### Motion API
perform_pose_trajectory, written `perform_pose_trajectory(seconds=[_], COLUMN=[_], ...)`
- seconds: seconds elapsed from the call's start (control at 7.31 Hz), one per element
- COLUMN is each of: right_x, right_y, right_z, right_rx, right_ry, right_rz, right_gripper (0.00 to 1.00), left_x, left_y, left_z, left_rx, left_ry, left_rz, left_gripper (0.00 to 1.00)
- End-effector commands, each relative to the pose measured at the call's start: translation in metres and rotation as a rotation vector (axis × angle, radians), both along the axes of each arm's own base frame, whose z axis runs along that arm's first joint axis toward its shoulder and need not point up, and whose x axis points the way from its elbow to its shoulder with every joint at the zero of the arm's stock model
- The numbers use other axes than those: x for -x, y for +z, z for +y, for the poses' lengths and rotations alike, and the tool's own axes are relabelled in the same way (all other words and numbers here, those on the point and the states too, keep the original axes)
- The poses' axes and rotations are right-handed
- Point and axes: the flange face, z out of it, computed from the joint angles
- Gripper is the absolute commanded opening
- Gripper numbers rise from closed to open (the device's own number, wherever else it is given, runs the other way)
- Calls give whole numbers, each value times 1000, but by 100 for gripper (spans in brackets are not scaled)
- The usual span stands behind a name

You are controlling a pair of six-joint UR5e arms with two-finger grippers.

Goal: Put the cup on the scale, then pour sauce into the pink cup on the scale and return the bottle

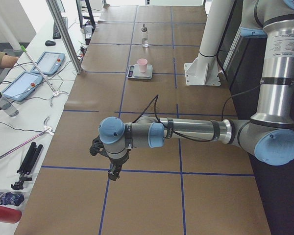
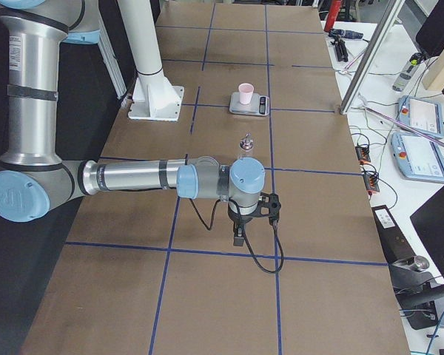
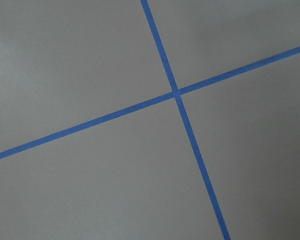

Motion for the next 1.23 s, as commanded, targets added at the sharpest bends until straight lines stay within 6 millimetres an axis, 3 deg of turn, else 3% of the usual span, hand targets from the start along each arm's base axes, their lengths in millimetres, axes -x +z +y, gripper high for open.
perform_pose_trajectory(seconds=[0.0,0.68,1.09], right_x=[-1,-2,-3], right_y=[-2,-2,-3], right_z=[0,2,0], right_rx=[-3,0,-3], right_ry=[4,8,9], right_rz=[-1,-7,-6], right_gripper=[100,100,100], left_x=[0,-5,-16], left_y=[7,-13,-10], left_z=[5,-10,-7], left_rx=[-3,15,25], left_ry=[-77,-159,-138], left_rz=[1,7,8], left_gripper=[100,100,100])
